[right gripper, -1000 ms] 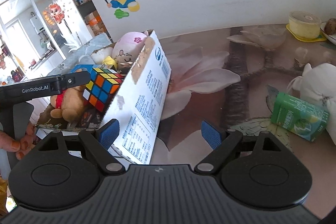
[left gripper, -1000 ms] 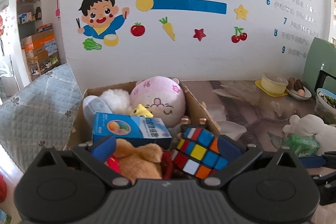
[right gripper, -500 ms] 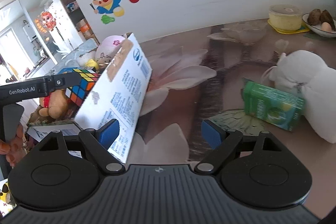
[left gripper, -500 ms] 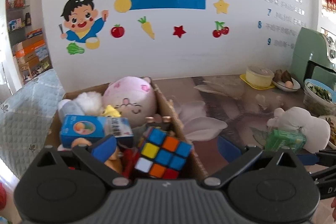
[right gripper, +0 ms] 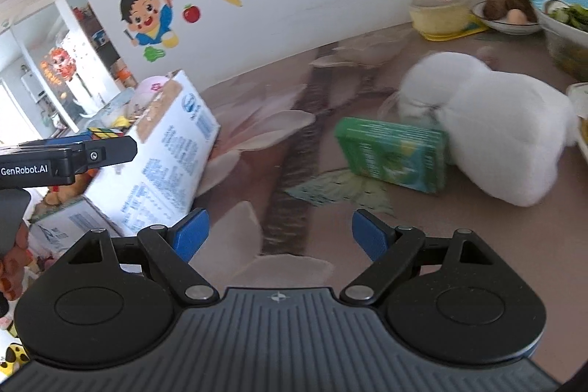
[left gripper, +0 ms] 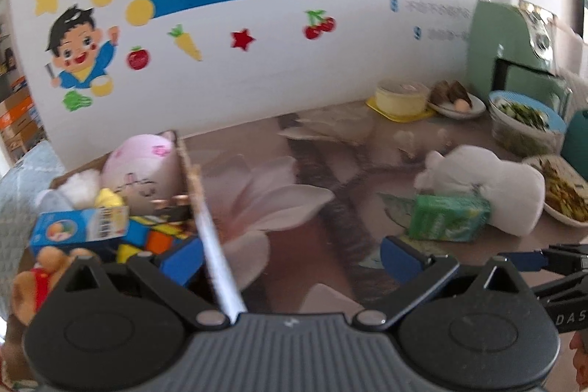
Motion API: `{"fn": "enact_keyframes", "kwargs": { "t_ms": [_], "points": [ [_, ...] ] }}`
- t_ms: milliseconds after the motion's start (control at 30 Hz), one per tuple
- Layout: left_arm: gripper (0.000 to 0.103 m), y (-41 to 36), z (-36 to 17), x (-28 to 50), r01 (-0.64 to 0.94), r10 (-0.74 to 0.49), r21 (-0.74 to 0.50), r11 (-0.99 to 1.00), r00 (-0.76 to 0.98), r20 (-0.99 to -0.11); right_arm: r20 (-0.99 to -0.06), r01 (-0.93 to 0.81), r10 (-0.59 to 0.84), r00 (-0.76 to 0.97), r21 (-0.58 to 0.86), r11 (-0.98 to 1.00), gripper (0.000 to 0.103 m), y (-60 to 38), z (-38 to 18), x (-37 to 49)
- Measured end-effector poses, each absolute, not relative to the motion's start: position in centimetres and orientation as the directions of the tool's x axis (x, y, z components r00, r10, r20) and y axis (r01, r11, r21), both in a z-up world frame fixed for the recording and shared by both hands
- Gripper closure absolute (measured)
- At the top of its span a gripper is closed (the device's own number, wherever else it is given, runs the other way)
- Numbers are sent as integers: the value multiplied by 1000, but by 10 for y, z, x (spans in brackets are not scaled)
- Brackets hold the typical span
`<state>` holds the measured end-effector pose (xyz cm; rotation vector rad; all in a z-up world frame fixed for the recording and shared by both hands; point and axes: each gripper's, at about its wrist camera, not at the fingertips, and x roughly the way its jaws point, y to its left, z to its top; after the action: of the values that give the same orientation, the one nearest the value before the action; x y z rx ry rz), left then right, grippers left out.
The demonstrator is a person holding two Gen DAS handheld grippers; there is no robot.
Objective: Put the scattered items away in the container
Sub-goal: 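Swing both tools from the toy box toward the green box and white plush, then move the left tool toward the green medicine box on the table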
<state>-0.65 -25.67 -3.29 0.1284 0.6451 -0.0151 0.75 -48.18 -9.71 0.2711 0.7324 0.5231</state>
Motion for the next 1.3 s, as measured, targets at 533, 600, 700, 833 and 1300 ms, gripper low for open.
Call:
{"fn": "enact_keyframes", "kwargs": {
  "t_ms": [533, 600, 700, 833, 1300],
  "points": [
    [0, -335, -67, 12, 125, 42, 196, 973, 737, -675, -519, -265, 520, 679, 487, 832, 0, -562, -141, -10],
    [0, -341, -71, 14, 128, 50, 208, 970, 730, -682, -508, -259, 524, 683, 503, 825, 0, -570, -144, -10],
    [0, -347, -77, 15, 125, 66, 222, 967, 717, -693, -494, -254, 532, 688, 522, 814, 0, -579, -147, -9],
    [0, -355, -84, 17, 119, 90, 241, 963, 703, -705, -486, -233, 529, 696, 544, 806, 0, -590, -154, -6],
    [0, -379, -112, 25, 92, 180, 312, 945, 650, -738, -386, -199, 526, 758, 630, 750, 0, -621, -181, -4]
  ]
}}
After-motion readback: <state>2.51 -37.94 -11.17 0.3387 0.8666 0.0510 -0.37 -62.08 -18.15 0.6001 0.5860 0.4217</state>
